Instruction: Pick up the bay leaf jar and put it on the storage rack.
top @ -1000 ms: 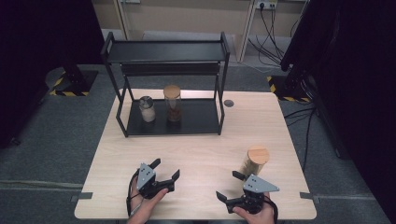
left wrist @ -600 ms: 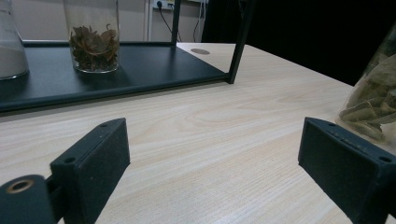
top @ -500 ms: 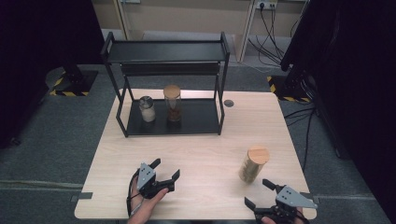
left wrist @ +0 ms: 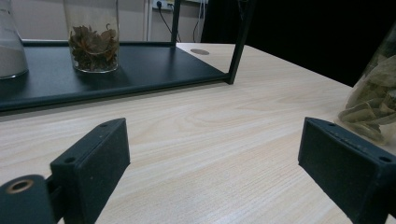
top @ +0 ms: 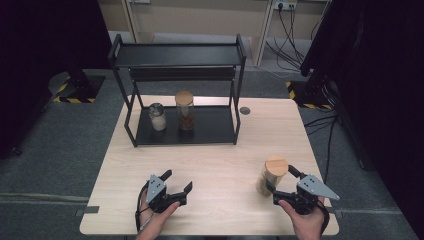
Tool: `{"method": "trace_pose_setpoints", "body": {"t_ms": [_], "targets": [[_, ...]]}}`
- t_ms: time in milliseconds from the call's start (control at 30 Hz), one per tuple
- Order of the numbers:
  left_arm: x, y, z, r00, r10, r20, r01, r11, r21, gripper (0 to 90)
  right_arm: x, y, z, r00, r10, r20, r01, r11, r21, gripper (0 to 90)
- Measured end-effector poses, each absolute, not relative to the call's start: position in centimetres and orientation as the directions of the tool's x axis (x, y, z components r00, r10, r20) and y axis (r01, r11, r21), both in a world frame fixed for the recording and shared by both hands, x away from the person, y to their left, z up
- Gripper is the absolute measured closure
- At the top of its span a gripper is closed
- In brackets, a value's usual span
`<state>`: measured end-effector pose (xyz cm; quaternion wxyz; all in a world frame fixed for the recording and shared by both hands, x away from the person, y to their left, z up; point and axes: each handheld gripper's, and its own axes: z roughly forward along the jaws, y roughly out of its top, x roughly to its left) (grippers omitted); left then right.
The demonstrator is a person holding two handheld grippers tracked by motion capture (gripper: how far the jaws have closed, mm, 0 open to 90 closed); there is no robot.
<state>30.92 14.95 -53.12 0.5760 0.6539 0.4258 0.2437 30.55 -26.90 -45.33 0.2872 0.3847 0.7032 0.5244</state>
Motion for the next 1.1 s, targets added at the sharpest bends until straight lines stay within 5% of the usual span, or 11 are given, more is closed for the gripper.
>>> {"method": "trace_pose_setpoints", "body": {"t_ms": [433,1100], "targets": [[30.9,14.9,-53.1,0.519,0.838,-0.168,0.273,0.024,0.962,8.3,32.2,-26.5,-45.7,-0.519,0.854,0.02,0.243,0.125,0.962,23.9],[30.9,14.9,-53.1,0.519,0.838,-0.168,0.273,0.024,0.962,8.3,31.9,-25.2,-44.0,-0.564,0.826,-0.01,0.193,0.144,0.971,25.1]]}}
